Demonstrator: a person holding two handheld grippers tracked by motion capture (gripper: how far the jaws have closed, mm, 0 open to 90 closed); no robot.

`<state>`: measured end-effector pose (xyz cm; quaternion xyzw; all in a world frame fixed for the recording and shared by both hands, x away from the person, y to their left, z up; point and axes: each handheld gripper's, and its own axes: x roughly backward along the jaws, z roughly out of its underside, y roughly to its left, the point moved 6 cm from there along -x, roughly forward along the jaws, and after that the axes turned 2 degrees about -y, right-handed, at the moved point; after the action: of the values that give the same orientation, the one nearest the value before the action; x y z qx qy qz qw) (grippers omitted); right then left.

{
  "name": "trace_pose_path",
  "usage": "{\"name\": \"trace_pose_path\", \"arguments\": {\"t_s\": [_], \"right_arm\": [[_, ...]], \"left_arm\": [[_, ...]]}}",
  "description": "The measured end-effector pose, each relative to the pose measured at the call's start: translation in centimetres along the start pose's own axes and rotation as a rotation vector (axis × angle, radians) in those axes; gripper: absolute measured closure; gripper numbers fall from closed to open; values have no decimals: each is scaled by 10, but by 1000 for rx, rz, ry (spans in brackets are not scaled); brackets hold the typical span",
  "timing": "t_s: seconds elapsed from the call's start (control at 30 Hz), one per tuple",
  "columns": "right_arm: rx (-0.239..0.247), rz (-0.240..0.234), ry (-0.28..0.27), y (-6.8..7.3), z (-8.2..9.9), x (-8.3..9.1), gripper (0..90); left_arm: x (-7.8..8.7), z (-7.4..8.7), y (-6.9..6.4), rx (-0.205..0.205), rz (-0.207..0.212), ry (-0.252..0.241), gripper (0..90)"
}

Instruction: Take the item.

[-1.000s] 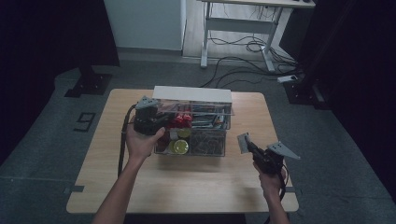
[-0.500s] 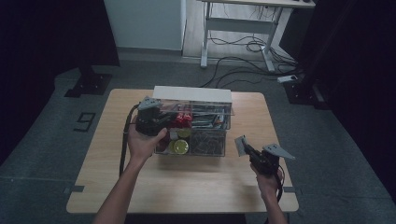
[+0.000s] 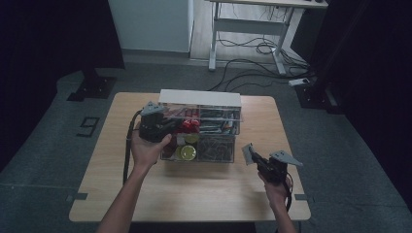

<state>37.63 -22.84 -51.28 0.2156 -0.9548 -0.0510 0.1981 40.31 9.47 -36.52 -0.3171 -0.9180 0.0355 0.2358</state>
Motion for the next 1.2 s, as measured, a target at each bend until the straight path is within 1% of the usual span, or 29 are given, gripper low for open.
{"name": "trace_pose_path", "arguments": {"t_s": [0.17, 0.47, 0.67, 0.87, 1.2], "right_arm": [[-3, -3, 13, 1, 2, -3, 892], [10, -7, 27, 5, 5, -10, 892], [12, -5, 38, 4, 8, -12, 891], [9, -3, 38, 3, 8, -14, 891], [16, -7, 52, 5, 10, -20, 891]], "left_arm": [[0, 1, 1, 3, 3, 0, 890], [0, 0, 1, 3, 1, 2, 890], [0, 1, 1, 3, 2, 2, 890], [0, 1, 1, 5, 3, 3, 891], [0, 1, 1, 4, 1, 4, 891]]}}
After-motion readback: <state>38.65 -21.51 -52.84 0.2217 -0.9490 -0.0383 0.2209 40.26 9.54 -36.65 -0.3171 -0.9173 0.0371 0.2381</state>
